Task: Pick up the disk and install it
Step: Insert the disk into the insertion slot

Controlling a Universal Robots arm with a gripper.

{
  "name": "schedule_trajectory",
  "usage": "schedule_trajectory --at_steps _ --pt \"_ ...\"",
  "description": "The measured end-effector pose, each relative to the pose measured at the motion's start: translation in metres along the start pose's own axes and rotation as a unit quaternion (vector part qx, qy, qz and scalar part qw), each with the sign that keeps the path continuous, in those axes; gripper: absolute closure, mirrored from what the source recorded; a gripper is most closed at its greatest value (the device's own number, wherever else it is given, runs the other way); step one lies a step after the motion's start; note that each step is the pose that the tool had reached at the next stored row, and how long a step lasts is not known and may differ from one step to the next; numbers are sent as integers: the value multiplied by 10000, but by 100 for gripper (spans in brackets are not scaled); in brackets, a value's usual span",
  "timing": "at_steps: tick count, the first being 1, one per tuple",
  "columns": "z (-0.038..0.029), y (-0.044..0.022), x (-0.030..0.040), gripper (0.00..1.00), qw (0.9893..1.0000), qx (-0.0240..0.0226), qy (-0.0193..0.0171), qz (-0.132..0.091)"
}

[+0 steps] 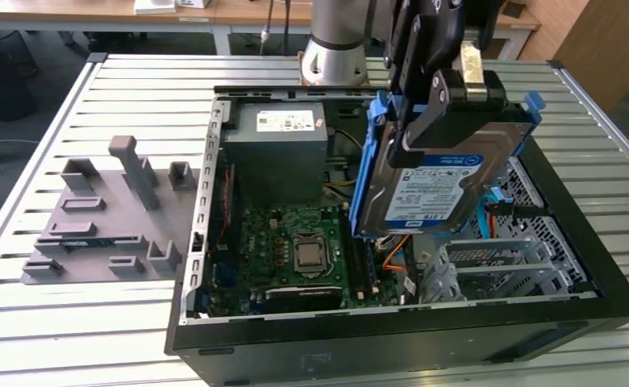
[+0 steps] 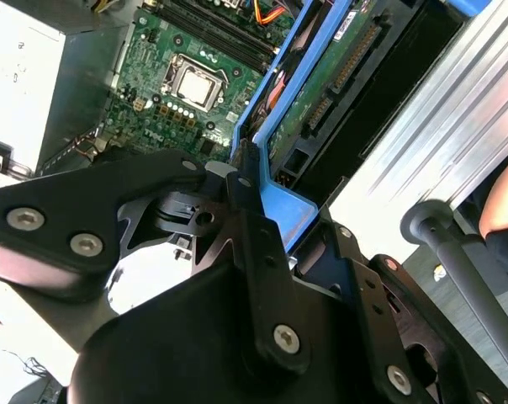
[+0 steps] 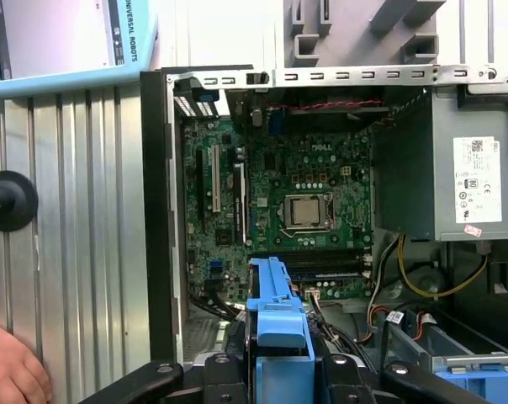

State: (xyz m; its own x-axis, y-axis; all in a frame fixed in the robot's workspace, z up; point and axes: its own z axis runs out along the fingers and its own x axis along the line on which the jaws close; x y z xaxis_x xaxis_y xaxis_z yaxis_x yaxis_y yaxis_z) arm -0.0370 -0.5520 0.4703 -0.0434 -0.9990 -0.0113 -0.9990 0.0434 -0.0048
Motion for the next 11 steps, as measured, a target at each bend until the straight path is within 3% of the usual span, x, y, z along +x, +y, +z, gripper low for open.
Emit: schedule_trajectory --at_steps 11 --pt "65 -75 77 64 10000 0 0 17"
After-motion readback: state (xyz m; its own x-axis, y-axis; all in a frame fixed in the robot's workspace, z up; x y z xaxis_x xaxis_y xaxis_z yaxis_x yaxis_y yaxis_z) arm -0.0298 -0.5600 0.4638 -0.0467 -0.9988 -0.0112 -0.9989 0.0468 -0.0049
